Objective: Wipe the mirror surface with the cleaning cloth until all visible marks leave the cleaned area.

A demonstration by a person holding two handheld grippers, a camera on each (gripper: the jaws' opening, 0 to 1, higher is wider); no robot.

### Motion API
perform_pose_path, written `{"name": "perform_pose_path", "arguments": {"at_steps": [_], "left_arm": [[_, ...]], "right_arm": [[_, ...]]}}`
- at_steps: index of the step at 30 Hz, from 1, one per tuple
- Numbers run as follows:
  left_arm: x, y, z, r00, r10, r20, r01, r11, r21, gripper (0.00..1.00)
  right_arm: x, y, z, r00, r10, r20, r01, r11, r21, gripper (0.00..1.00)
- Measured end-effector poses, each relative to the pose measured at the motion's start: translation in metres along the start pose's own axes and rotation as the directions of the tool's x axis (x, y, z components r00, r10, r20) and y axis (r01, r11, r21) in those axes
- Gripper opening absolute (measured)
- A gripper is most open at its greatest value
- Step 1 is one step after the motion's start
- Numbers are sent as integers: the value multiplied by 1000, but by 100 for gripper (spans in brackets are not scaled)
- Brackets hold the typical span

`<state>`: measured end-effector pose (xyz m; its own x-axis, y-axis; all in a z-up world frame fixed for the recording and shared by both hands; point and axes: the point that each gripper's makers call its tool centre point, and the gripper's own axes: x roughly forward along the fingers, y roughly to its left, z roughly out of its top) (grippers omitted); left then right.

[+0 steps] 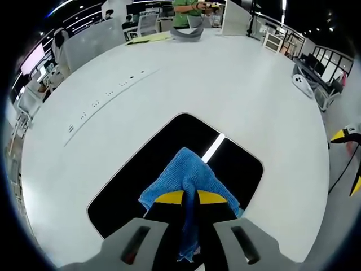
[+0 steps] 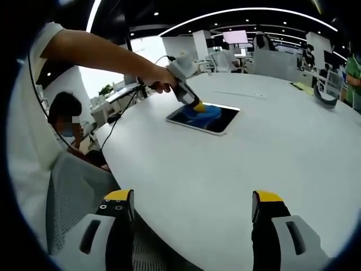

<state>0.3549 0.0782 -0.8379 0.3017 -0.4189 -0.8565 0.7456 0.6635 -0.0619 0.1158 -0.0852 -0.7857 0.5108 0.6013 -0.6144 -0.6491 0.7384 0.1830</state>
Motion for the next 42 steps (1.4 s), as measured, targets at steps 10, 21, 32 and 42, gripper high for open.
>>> {"name": "perform_pose_path", "arguments": {"at_steps": [10,21,32,42], "left_arm": [[5,-9,7,1000,-16,10,16,1000,7,5],[10,-17,14,999,-29,14,29,1000,14,5],[13,-21,17,999,-33,13,32,999,16,5],[14,-24,20,999,-29,14,29,1000,4,5]], "right_arm": [[-2,-2,-2,1000,-4,-5,4,1000,6,85],[-5,-5,-4,1000,-11,-5,11,1000,12,85],[-7,-6,-6,1000,-13,-6,13,1000,16,85],[-7,-7,-5,1000,-11,-7,11,1000,12,85]]}}
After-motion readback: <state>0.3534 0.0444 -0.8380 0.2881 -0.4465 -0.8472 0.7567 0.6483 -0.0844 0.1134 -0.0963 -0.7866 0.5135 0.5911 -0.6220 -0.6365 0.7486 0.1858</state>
